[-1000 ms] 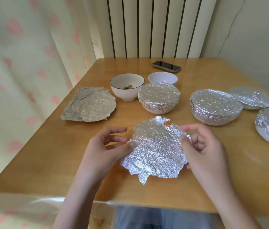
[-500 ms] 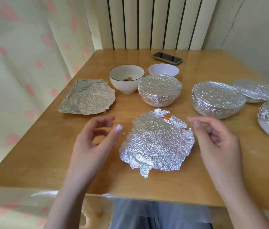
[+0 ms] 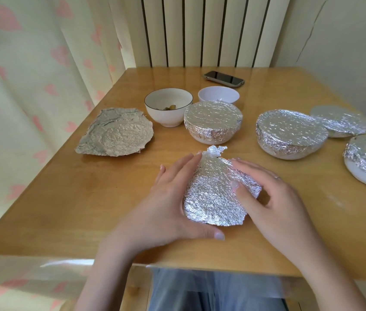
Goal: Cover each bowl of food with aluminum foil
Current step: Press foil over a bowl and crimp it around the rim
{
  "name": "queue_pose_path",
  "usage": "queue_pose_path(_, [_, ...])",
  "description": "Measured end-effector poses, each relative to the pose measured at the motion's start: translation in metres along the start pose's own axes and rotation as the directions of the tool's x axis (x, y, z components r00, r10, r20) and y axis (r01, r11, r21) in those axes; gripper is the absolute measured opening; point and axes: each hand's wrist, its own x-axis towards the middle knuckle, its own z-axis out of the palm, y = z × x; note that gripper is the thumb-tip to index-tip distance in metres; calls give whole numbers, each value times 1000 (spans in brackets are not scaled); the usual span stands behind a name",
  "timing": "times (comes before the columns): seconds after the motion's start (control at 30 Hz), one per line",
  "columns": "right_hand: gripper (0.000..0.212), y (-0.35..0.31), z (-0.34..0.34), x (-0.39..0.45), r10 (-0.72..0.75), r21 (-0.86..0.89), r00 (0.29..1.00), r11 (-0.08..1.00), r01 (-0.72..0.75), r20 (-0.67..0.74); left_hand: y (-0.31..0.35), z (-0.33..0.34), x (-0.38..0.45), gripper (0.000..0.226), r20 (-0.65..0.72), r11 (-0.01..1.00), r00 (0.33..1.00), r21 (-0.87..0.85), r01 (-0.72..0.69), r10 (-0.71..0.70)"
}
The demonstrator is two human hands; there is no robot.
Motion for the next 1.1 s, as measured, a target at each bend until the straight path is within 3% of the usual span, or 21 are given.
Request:
queue_pose_path(0.1, [35, 1, 1, 0, -6, 21, 1000, 1000, 6, 2, 0, -1, -2, 130, 25, 999, 1000, -47, 11, -10])
queue_pose_path(0.2, [35, 1, -1, 0, -25, 41, 1000, 999, 24, 18, 2, -8, -7, 118, 22, 987, 1000, -159, 26, -22])
queue_pose_path(0.37, [33, -10, -20, 19, -133, 42, 989, 990, 136, -69, 7, -16, -2, 121, -25, 995, 1000, -97, -21, 19])
queue_pose_path(0.43, [33, -17, -23, 35, -213, 10, 977, 977, 213, 2, 10, -16, 2, 121, 18, 996, 1000, -86, -8, 9])
queue_pose_path(0.57, [36, -17, -8, 55, -259, -107, 920, 948, 301, 294, 14, -9, 9, 128, 65, 1000, 998, -13, 26, -26])
queue_pose_path(0.67, [38, 0, -4, 54, -157, -76, 934, 979, 190, 320, 14, -6, 11, 126, 41, 999, 999, 46, 22, -23])
queue_pose_path(0.83, [36, 16, -2, 48, 58, 242, 995, 967, -77, 84, 15, -6, 13, 121, 36, 989, 999, 147, 6, -11])
queue_pose_path(1.1, [24, 6, -5, 46, 195, 343, 978, 916, -210, 80, 19, -6, 14, 109, 62, 968, 998, 250, 16, -33])
